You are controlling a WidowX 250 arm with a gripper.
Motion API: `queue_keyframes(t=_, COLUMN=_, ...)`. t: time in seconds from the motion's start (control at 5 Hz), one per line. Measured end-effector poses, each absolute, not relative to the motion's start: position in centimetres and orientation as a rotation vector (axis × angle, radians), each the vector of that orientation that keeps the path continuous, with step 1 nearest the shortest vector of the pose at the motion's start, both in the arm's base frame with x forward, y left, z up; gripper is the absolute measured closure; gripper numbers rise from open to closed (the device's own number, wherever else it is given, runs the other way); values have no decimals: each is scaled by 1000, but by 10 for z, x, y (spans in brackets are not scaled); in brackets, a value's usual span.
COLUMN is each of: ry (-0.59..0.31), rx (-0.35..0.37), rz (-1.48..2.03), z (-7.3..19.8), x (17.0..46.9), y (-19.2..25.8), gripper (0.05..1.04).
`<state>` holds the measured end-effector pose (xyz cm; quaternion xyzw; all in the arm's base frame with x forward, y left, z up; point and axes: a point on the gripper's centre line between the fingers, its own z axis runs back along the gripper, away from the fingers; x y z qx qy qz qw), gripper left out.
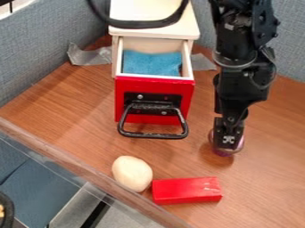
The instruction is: Close the drawer
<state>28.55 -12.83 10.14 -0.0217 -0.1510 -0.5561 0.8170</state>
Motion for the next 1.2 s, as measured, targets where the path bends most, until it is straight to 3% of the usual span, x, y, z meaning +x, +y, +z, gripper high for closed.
queue_keyframes(t=0.4, ry=-304, rx=-56, rz=-1225, z=84, x=251, y=-126, gripper=75)
queue_keyframes(t=1.0, ry=-250, rx=-20, rz=-1169, z=56, x=235, y=-103, gripper=75)
queue_keyframes(t=1.2, ry=-248, rx=23, rz=-1058, z=51, x=233, y=-103, gripper=76)
